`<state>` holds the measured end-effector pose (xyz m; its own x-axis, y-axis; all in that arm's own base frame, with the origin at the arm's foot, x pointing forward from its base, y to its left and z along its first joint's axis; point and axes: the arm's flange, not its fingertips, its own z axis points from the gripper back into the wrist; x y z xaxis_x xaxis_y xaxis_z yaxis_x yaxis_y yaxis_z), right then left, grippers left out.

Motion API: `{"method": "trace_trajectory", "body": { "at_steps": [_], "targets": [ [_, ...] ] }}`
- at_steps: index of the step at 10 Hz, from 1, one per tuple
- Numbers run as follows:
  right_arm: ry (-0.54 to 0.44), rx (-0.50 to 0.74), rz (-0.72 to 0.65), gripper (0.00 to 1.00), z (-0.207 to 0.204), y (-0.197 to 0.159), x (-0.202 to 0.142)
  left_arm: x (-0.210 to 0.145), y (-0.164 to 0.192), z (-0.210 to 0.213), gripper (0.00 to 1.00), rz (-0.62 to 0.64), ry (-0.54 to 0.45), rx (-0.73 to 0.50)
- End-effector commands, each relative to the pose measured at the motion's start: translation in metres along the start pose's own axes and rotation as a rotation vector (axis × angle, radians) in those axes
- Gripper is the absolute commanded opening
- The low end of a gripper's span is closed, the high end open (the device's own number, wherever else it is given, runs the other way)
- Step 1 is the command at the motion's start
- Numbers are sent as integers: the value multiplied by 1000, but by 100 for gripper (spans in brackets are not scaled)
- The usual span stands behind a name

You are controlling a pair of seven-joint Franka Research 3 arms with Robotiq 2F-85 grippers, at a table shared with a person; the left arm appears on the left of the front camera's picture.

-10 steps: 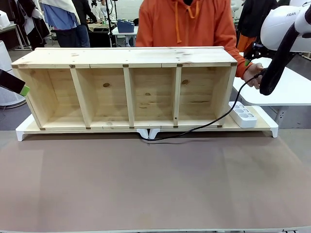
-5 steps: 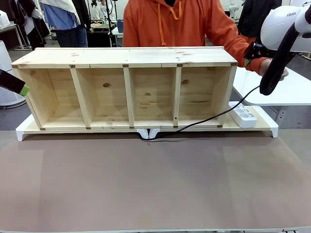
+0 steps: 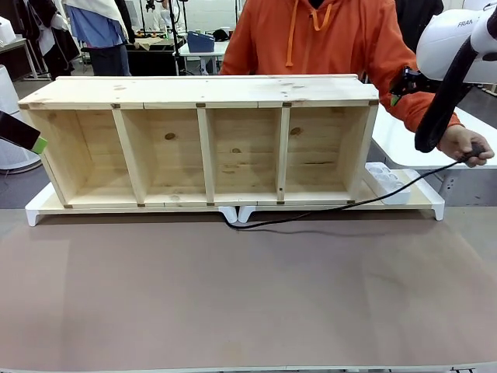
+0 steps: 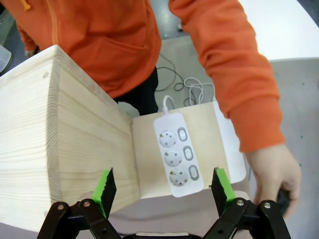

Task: Perform cable management.
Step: Release the Power Cable when the human grasps it.

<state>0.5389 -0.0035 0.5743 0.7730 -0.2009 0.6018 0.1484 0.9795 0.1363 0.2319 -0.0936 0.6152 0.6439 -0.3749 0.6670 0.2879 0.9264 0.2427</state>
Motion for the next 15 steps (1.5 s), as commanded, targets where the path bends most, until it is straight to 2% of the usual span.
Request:
{"method": "trace_trajectory", "body": {
  "at_steps": [1, 15],
  "targets": [
    [5, 0, -6, 99, -1, 0, 0, 2, 1, -1, 100, -3, -7, 3],
    [5, 0, -6, 99, -1, 0, 0, 2, 1, -1, 100, -3, -7, 3]
  ]
}}
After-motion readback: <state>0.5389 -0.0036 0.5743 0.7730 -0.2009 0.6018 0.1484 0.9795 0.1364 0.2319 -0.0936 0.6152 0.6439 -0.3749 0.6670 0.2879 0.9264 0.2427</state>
